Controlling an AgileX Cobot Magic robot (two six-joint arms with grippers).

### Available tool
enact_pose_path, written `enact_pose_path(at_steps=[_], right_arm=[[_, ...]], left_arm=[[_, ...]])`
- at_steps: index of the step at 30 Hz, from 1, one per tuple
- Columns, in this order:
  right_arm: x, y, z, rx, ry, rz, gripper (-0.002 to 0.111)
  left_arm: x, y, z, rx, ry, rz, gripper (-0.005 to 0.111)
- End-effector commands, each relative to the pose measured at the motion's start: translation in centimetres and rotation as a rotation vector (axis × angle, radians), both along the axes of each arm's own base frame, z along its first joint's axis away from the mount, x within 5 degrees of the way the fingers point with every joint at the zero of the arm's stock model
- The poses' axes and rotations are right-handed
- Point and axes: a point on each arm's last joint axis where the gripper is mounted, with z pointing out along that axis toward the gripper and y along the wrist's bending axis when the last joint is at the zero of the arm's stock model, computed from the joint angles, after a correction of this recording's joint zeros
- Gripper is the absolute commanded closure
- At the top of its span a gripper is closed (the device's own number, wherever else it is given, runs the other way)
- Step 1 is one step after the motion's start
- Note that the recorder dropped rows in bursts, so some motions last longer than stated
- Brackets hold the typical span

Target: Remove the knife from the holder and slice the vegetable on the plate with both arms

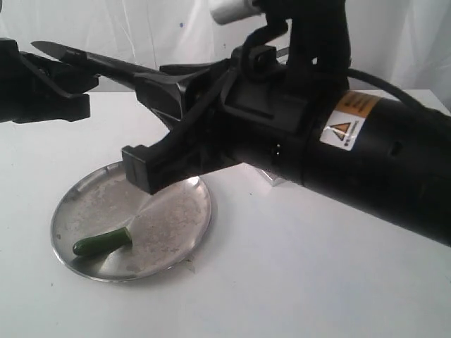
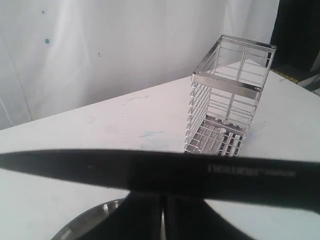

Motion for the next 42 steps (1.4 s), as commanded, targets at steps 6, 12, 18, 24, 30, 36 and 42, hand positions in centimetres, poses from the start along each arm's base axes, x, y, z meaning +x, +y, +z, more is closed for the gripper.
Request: enact_pose_path(at_steps=[6,12,18,24,30,36,42], right_arm=[[0.0,0.9,-2.2,-0.142,0.083,0.046,0.095],[0.4,1.6,-3.4,-0.176,0.106,0.046,0.095],[0.7,2.0,-4.0,-0.188,0.116,0.042,0.095],[1.2,1.9,-3.3,-0.054,0.160,-0.024,0.108],[1.4,1.7,-3.3,-0.023,0.197,-0.052,0.108],[2.4,-0.1,-4.3,0.011,0.248,-0.169,0.108],[2.0,-1.6,-5.3,0.012,0.252,-0.210,0.108]], left_arm=[[-0.1,-0.4,0.3,-0.020,-0.012,-0.033,0.107],[-0.1,-0.4,0.3,-0.021,-0.013,-0.038,0.107],[-0.2,-0.4,-0.4,-0.017,0.009,-0.038,0.107],[-0.4,-0.3,-1.1,-0.005,0.028,-0.032,0.107],[-0.4,-0.3,-1.2,-0.004,0.031,-0.031,0.107],[-0.4,-0.3,-1.3,0.012,0.028,-0.031,0.107],[-0.4,-0.2,-1.3,0.014,0.029,-0.027,0.107]])
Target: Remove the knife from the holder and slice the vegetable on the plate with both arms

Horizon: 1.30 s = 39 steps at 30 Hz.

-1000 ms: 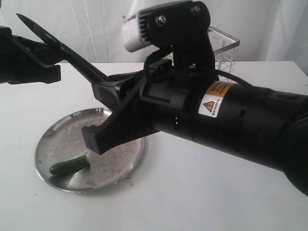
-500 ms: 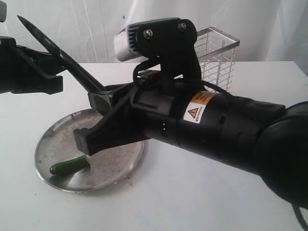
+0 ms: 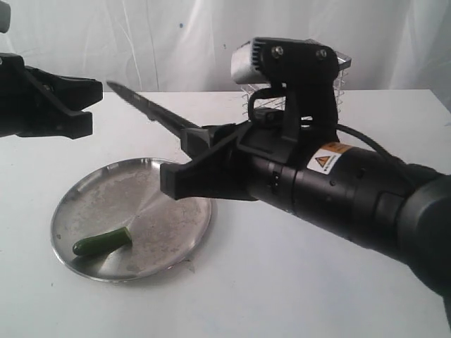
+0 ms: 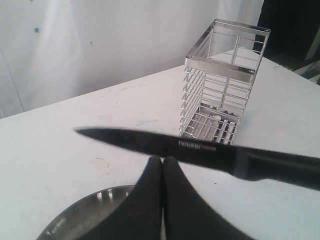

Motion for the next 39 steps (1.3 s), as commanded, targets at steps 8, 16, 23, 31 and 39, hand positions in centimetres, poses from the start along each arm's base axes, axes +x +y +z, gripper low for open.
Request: enact_pose_path(at_steps=[8,16,23,31,39], right_arm=[[-0.2,-1.9,-1.8,-0.015,-0.037,-0.083,0.108],[0.3,-1.6,-2.7,-0.040,-0.037,-0.100,0.108],[0.6,-1.0,-3.8,-0.085,-0.026,-0.088,0.108],[0.7,-1.0,-3.8,-0.090,-0.051,-0.087,0.108],[0.7,-0.8,-3.4,-0.097,-0.113,-0.068,0.108]], left_arm=[[-0.2,-0.3,-0.4,0.027,0.002,-0.035,0.107],[-1.8,-0.5,-4.5,0.216,0.072,-0.174,0.097],[-2.8,-0.3,-8.3,0.419,0.152,-0.295,0.056],[-1.6,0.0,-12.1,0.620,0.235,-0.364,0.053],[0.3,0.2,-14.4,0.759,0.261,-0.405,0.053]])
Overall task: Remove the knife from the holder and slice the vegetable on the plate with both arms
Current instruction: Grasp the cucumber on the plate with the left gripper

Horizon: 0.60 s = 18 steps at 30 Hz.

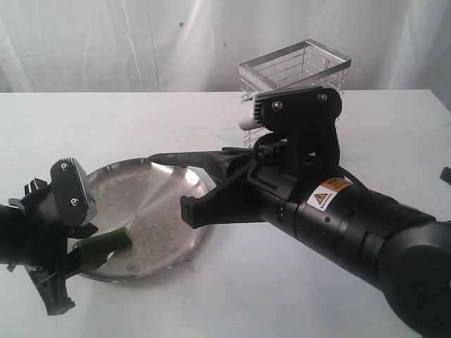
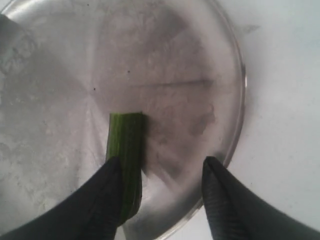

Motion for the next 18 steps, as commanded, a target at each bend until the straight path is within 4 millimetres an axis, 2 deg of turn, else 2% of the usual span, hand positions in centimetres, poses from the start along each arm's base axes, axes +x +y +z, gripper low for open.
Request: enact_pose_path(at_steps=[1,6,11,13,15,16,18], right_arm=[[0.1,0.1,0.4,-0.015,-0.065,0.021,0.108],[0.1,0.2,0.5,-0.001,-0.080,0.034,0.108],[0.1,0.2,0.7,0.006,-0.098,0.029,0.108],[0.1,0.2,0.7,0.007,-0.100,0.028,0.108],[0.1,0.2,0.7,0.007,-0.100,0.028,0.108],[0.1,0.2,0.7,0.006,-0.102,0.029,0.108],[0.1,0.2,0.7,0.005,-0.103,0.030,0.108]], left_arm=[[1.2,-0.3,-0.5,0.035,-0.004,-0.034,0.053],[2.7,-0.5,-1.4,0.048,0.026,-0.026,0.053],[3.2,-0.6,-3.1,0.068,0.083,-0.020,0.054],[3.3,-0.6,-3.7,0.071,0.109,-0.013,0.058],[3.5,-0.3,-4.4,0.069,0.138,0.057,0.074],[3.8,-0.2,-4.3,0.058,0.137,0.114,0.088],[4.6,-0.4,-3.4,-0.013,0.139,0.195,0.102]])
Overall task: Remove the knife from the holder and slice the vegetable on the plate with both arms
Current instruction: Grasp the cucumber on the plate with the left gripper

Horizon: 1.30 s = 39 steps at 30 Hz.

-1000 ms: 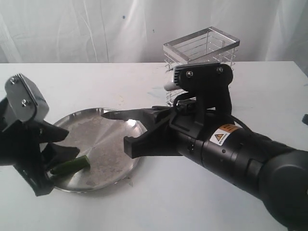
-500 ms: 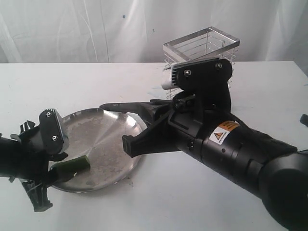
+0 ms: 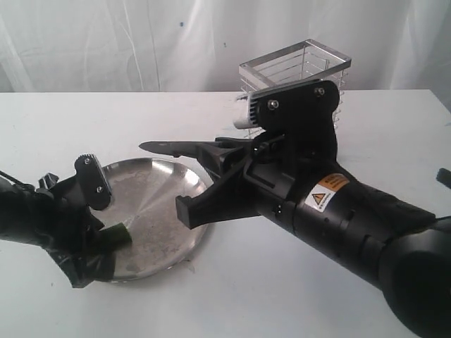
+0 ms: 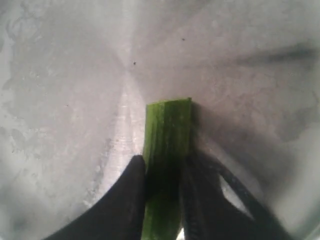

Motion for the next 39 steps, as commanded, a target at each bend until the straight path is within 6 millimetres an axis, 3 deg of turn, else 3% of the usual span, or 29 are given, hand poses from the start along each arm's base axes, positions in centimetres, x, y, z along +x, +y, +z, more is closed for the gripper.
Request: enact_pose_path(at_steps=[1,4,8,10,11,13,15,27,35,37,39], right_arm=[[0.1,0.0,0.3,0.003,-0.030,0.000,0.108],[-0.1,0.2,0.3,-0.055,-0.090,0.046,0.108],[-0.1,0.2,0.3,-0.072,-0.098,0.051,0.108],[-0.1,0.2,0.2,-0.079,-0.092,0.055,0.108],[-0.1,0.2,0.2,-0.085,-0.098,0.057,0.108],[-0.1,0.2,0.2,-0.087,-0.100,0.057,0.108],[-0.1,0.2,0.2,-0.086,-0.101,0.057,0.108],[-0.1,0.2,0.2,-0.087,-0.100,0.057,0.108],[-0.1,0.2,0.2,-0.087,-0.100,0.057,0.108],[-0.1,0.2,0.2,-0.087,-0.100,0.057,0.108],[-0.1,0.2,0.2,-0.087,-0.100,0.057,0.108]], left_arm=[[0.5,-0.7,0.4,-0.146,0.063,0.148,0.105],[2.0,-2.0,3.2,-0.348,0.094,0.231,0.107],[2.4,-1.9,3.3,-0.328,0.072,0.228,0.104],[2.2,-1.8,3.5,-0.271,0.051,0.158,0.085],[1.8,-2.0,3.7,-0.259,0.063,0.107,0.069],[1.3,-2.2,3.8,-0.259,0.094,0.048,0.053],[0.8,-2.5,3.7,-0.258,0.143,-0.007,0.047],[0.3,-0.7,0.9,0.013,0.275,-0.036,0.051],[0.8,-0.6,-1.0,0.026,0.310,0.012,0.051],[0.9,-0.6,-1.3,0.025,0.315,0.024,0.056],[1.0,-0.6,-1.2,0.017,0.306,0.044,0.071]])
